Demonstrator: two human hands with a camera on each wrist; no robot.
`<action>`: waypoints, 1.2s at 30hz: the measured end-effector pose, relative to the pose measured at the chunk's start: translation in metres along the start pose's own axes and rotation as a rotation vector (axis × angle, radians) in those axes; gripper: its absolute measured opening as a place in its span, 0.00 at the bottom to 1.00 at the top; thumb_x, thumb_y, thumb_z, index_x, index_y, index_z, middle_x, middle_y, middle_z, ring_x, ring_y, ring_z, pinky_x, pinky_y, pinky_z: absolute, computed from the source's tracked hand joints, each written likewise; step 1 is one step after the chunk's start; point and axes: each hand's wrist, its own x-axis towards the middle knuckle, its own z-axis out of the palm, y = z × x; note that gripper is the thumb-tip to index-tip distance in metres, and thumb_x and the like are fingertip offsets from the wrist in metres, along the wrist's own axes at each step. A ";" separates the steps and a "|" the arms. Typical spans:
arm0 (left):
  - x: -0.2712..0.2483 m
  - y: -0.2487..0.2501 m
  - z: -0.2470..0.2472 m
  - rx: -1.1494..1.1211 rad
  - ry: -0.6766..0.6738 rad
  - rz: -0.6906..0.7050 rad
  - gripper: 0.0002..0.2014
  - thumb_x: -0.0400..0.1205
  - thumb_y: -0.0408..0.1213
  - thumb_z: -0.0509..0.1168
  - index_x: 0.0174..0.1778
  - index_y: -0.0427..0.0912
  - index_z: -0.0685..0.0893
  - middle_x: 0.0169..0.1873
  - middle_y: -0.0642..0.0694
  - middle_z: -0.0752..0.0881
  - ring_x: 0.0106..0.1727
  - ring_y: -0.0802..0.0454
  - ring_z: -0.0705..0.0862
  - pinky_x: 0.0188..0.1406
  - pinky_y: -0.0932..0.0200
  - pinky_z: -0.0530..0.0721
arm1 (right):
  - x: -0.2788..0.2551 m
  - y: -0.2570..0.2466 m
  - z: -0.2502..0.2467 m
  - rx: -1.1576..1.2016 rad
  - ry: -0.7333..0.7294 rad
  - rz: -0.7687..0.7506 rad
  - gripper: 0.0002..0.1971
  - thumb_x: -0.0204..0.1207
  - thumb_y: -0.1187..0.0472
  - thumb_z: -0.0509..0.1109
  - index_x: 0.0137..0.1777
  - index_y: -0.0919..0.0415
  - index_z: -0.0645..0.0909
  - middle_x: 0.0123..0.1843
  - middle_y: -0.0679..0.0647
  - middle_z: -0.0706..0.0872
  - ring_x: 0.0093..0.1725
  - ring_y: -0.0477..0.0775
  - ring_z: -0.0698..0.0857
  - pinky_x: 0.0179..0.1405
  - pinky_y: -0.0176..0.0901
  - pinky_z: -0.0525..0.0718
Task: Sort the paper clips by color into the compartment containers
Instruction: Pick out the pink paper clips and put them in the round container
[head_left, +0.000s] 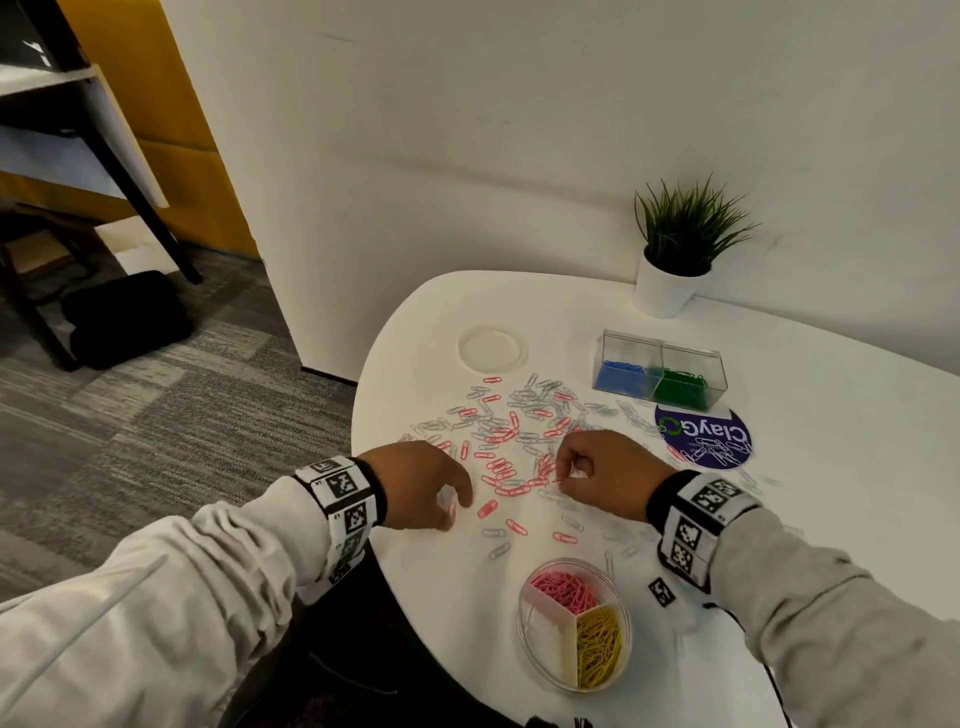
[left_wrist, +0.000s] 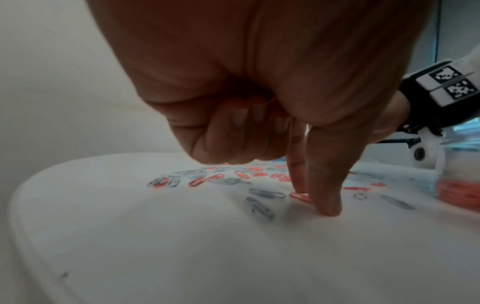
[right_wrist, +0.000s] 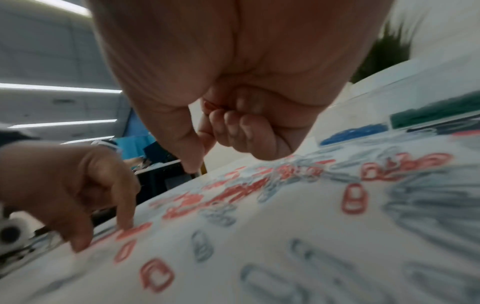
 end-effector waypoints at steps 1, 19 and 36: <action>0.001 0.000 0.000 0.010 0.006 0.008 0.15 0.77 0.53 0.72 0.60 0.64 0.85 0.44 0.60 0.80 0.49 0.59 0.77 0.52 0.61 0.77 | -0.001 0.002 -0.005 0.035 0.018 0.039 0.04 0.72 0.60 0.78 0.42 0.54 0.85 0.35 0.39 0.80 0.33 0.32 0.77 0.34 0.25 0.72; 0.011 -0.002 -0.007 -1.386 0.076 -0.293 0.05 0.66 0.41 0.58 0.30 0.45 0.67 0.25 0.46 0.68 0.24 0.51 0.59 0.20 0.64 0.56 | -0.020 0.019 -0.009 0.644 -0.073 0.278 0.07 0.78 0.72 0.66 0.43 0.62 0.81 0.30 0.54 0.77 0.27 0.49 0.71 0.25 0.40 0.68; 0.011 0.035 0.009 -0.026 0.111 -0.054 0.14 0.81 0.59 0.66 0.55 0.55 0.85 0.53 0.57 0.85 0.55 0.54 0.81 0.57 0.55 0.80 | -0.027 0.000 0.022 -0.368 -0.240 -0.058 0.12 0.80 0.43 0.69 0.56 0.47 0.81 0.59 0.44 0.79 0.56 0.49 0.80 0.58 0.45 0.81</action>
